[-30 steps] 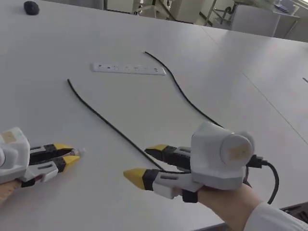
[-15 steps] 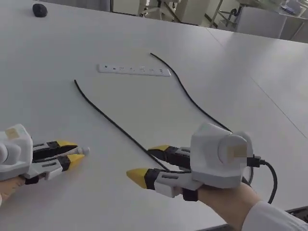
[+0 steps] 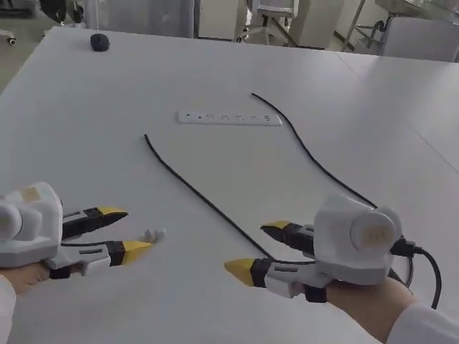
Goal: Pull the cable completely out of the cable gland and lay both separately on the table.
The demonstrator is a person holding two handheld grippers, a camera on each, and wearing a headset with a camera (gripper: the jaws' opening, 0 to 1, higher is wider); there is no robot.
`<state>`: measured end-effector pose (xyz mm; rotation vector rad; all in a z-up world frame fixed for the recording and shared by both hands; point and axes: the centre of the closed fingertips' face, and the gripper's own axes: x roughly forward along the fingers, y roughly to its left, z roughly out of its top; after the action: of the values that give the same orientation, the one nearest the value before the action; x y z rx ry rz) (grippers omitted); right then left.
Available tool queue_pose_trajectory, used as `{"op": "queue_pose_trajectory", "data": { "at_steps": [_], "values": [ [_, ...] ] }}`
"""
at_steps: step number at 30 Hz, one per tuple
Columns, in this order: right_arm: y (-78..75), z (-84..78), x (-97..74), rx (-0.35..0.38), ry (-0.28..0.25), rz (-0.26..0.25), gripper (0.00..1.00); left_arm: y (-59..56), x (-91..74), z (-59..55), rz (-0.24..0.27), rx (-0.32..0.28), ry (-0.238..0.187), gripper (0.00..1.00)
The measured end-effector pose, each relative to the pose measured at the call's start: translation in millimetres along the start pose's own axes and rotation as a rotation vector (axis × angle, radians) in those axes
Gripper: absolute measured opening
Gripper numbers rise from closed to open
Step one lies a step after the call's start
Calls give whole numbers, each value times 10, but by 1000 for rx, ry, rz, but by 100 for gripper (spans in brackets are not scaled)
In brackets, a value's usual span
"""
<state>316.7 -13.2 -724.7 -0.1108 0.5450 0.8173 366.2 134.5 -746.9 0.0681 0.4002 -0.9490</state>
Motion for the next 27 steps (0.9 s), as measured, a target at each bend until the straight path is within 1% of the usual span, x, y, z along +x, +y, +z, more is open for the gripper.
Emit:
{"op": "queue_pose_trajectory", "data": {
  "at_steps": [3, 7, 9, 12, 13, 16, 17, 19, 20, 23, 24, 27],
  "values": [
    [-33, -15, -24, -10, -1, -3, 62, -79, -94, 79, -9, 11, 5, 53],
    [-70, -55, -63, -17, -2, -5, 71, -168, -225, 182, -10, 7, 4, 59],
    [-79, -78, -94, -18, 0, -7, 74, -216, -302, 246, -1, 8, -3, 63],
    [-76, -94, -148, -13, -8, -8, 79, -268, -401, 299, 7, 6, -1, 68],
    [-69, -97, -172, -12, -12, -10, 81, -299, -454, 321, 10, 4, 0, 69],
    [-61, -100, -223, -10, -18, -16, 85, -338, -573, 358, 24, 1, -4, 72],
    [-51, -90, -261, -2, -30, -17, 86, -359, -645, 384, 39, -7, -9, 73],
    [-35, -72, -311, 10, -44, -19, 88, -411, -739, 406, 46, -14, -18, 75],
    [-33, -67, -332, 12, -48, -22, 89, -428, -774, 406, 54, -18, -16, 77],
    [-29, -57, -402, 2, -58, -31, 90, -469, -884, 384, 72, -24, -9, 77],
    [-31, -59, -428, 0, -59, -33, 90, -482, -932, 385, 80, -32, -17, 78],
    [-38, -66, -478, 4, -64, -36, 91, -501, -1005, 362, 91, -57, -22, 80]
  ]
}}
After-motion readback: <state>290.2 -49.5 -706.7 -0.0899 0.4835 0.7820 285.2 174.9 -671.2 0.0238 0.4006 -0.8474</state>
